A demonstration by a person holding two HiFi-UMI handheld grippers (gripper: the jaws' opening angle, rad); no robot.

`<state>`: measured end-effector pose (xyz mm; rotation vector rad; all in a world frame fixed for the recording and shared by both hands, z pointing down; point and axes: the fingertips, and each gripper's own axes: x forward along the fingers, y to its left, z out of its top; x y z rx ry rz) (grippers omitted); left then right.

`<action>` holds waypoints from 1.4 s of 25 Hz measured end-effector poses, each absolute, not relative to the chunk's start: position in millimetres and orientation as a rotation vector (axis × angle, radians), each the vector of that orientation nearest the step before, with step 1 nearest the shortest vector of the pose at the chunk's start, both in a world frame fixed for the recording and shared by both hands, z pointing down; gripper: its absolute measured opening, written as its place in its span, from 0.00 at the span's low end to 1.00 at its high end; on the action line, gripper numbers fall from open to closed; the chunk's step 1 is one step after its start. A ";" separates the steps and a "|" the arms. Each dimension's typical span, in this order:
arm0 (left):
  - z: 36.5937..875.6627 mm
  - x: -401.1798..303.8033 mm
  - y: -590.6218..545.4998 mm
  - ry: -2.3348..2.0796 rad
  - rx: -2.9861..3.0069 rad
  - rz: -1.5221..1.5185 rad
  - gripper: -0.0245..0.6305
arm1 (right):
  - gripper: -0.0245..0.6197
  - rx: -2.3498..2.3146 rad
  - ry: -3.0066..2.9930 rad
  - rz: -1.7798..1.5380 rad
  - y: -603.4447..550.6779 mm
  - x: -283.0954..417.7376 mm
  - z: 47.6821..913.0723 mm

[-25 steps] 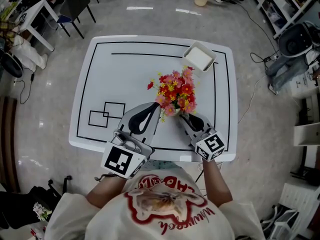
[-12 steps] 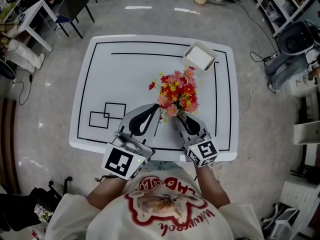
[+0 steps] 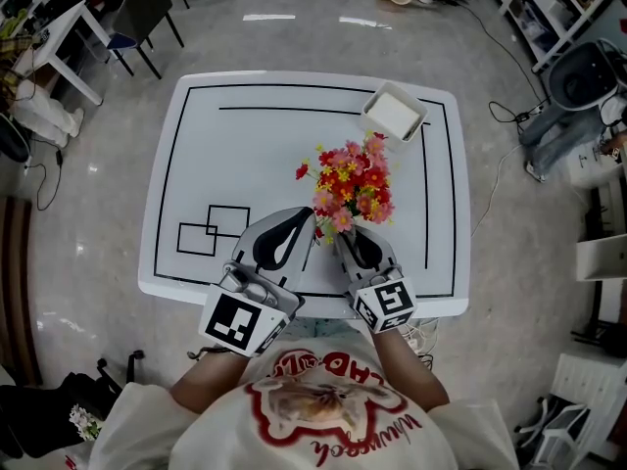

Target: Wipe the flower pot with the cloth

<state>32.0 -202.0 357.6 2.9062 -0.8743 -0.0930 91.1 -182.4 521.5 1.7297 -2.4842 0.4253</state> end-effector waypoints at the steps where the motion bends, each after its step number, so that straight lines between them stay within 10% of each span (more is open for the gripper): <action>1: 359.4 30.6 -201.8 -0.872 2.907 -0.084 0.04 | 0.14 1.727 -2.485 0.424 -183.3 89.6 521.7; 35: 336.9 34.6 -197.3 -0.670 3.014 -0.097 0.04 | 0.14 1.642 -2.622 0.206 -138.7 110.3 383.7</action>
